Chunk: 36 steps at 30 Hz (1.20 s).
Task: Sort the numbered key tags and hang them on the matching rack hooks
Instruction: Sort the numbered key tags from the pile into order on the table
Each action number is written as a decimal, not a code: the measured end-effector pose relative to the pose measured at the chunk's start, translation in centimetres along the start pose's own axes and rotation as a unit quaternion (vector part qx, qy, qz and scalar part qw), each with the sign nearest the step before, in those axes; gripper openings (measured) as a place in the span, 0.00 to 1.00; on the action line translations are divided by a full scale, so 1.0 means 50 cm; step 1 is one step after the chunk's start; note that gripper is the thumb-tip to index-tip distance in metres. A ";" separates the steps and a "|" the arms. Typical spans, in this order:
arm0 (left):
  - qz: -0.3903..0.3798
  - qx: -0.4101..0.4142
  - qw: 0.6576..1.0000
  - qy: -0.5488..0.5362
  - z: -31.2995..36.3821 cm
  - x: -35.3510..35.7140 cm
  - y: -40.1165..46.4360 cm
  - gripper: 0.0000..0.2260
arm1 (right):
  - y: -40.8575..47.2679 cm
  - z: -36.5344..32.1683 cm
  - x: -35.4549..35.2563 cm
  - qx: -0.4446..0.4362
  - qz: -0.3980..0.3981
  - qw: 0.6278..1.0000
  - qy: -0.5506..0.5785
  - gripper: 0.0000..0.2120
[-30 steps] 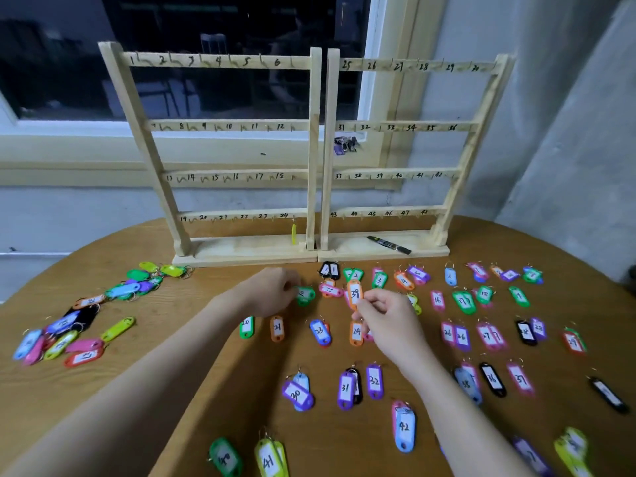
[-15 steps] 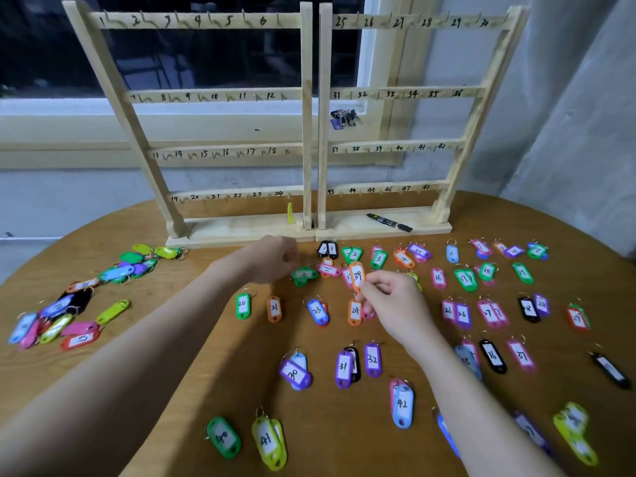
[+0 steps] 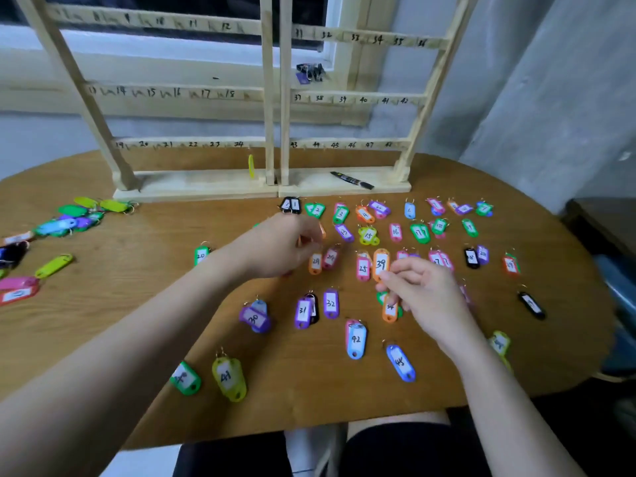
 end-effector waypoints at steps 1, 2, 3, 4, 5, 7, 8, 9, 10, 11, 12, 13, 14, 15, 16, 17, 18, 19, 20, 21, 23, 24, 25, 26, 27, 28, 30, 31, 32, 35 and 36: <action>-0.003 0.010 1.000 -0.006 0.017 0.012 -0.001 0.04 | -0.017 0.008 -0.021 0.004 0.014 1.000 0.004 0.02; -0.008 0.018 1.000 -0.013 0.033 0.024 -0.003 0.04 | -0.034 0.018 -0.043 0.009 0.030 0.999 0.008 0.02; -0.014 0.028 0.999 -0.018 0.049 0.036 -0.004 0.03 | -0.051 0.029 -0.067 0.015 0.049 0.999 0.013 0.03; -0.020 0.037 0.999 -0.020 0.064 0.048 -0.003 0.03 | -0.067 0.041 -0.093 0.022 0.070 0.997 0.021 0.04; -0.025 0.044 0.999 -0.019 0.079 0.060 -0.001 0.02 | -0.082 0.052 -0.121 0.029 0.091 0.995 0.029 0.05; -0.031 0.054 0.998 -0.016 0.107 0.079 0.004 0.02 | -0.109 0.074 -0.177 0.047 0.133 0.989 0.031 0.07; -0.031 0.061 0.998 -0.015 0.120 0.087 0.008 0.03 | -0.122 0.084 -0.205 0.059 0.153 0.986 0.024 0.08; -0.028 0.068 0.997 -0.016 0.131 0.093 0.011 0.03 | -0.133 0.091 -0.232 0.068 0.172 0.983 0.011 0.08; -0.022 0.071 0.997 -0.018 0.139 0.099 0.014 0.03 | -0.143 0.099 -0.257 0.075 0.187 0.979 -0.004 0.09; -0.015 0.074 0.997 -0.022 0.145 0.103 0.015 0.04 | -0.152 0.104 -0.278 0.079 0.200 0.976 -0.015 0.09; -0.009 0.075 0.997 -0.026 0.148 0.108 0.017 0.04 | -0.158 0.109 -0.296 0.080 0.211 0.974 -0.015 0.09; -0.005 0.077 0.997 -0.029 0.151 0.112 0.019 0.03 | -0.163 0.112 -0.311 0.078 0.219 0.973 -0.009 0.09; -0.004 0.080 0.996 -0.032 0.154 0.116 0.020 0.02 | -0.164 0.115 -0.323 0.076 0.224 0.972 -0.005 0.09; -0.003 0.082 0.996 -0.033 0.156 0.120 0.023 0.02 | -0.165 0.116 -0.331 0.075 0.225 0.971 -0.005 0.09; -0.003 0.084 0.996 -0.033 0.159 0.122 0.025 0.02 | -0.163 0.116 -0.336 0.073 0.224 0.972 -0.007 0.09; -0.001 0.082 0.996 -0.032 0.161 0.124 0.028 0.02 | -0.161 0.116 -0.339 0.070 0.222 0.973 -0.009 0.09; 0.002 0.080 0.996 -0.032 0.163 0.126 0.030 0.02 | -0.158 0.115 -0.341 0.067 0.220 0.973 -0.017 0.09; 0.006 0.076 0.997 -0.032 0.164 0.126 0.031 0.02 | -0.154 0.113 -0.342 0.066 0.217 0.973 -0.034 0.08; 0.009 0.072 0.997 -0.031 0.165 0.128 0.033 0.02 | -0.147 0.111 -0.342 0.068 0.210 0.974 -0.060 0.08; 0.010 0.068 0.997 -0.028 0.165 0.130 0.035 0.02 | -0.140 0.108 -0.339 0.070 0.200 0.973 -0.089 0.07; 0.004 0.065 0.998 -0.024 0.164 0.137 0.039 0.02 | -0.123 0.108 -0.336 0.078 0.178 0.970 -0.147 0.06; 0.000 0.066 0.998 -0.022 0.163 0.140 0.041 0.03 | -0.115 0.110 -0.336 0.084 0.172 0.966 -0.175 0.06; -0.005 0.067 0.998 -0.020 0.164 0.144 0.042 0.03 | -0.108 0.111 -0.338 0.090 0.170 0.961 -0.200 0.06; -0.009 0.068 0.997 -0.019 0.164 0.147 0.044 0.03 | -0.102 0.114 -0.342 0.095 0.170 0.955 -0.222 0.05; -0.011 0.068 0.997 -0.018 0.164 0.149 0.044 0.03 | -0.096 0.118 -0.346 0.101 0.168 0.951 -0.241 0.06; -0.012 0.067 0.997 -0.019 0.164 0.151 0.045 0.03 | -0.090 0.123 -0.349 0.106 0.164 0.947 -0.255 0.06; -0.011 0.064 0.998 -0.025 0.165 0.153 0.046 0.03 | -0.081 0.132 -0.355 0.119 0.158 0.941 -0.275 0.06; -0.012 0.062 0.998 -0.028 0.165 0.153 0.047 0.04 | -0.078 0.136 -0.357 0.125 0.157 0.938 -0.283 0.06; -0.013 0.060 0.998 -0.031 0.164 0.153 0.047 0.04 | -0.076 0.140 -0.359 0.130 0.157 0.935 -0.290 0.06; -0.014 0.056 0.998 -0.031 0.161 0.153 0.050 0.04 | -0.078 0.149 -0.370 0.137 0.167 0.929 -0.300 0.06; -0.013 0.056 0.998 -0.032 0.160 0.153 0.051 0.04 | -0.080 0.151 -0.375 0.135 0.175 0.928 -0.300 0.06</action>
Point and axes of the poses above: each hand's wrist, its own y-axis towards the middle knuckle, its own x-axis out of the palm, z = x × y, the point moved 9 cm from there along y, towards the middle knuckle, and after that the axes turned 7 degrees about -z, right-handed, at the moved point
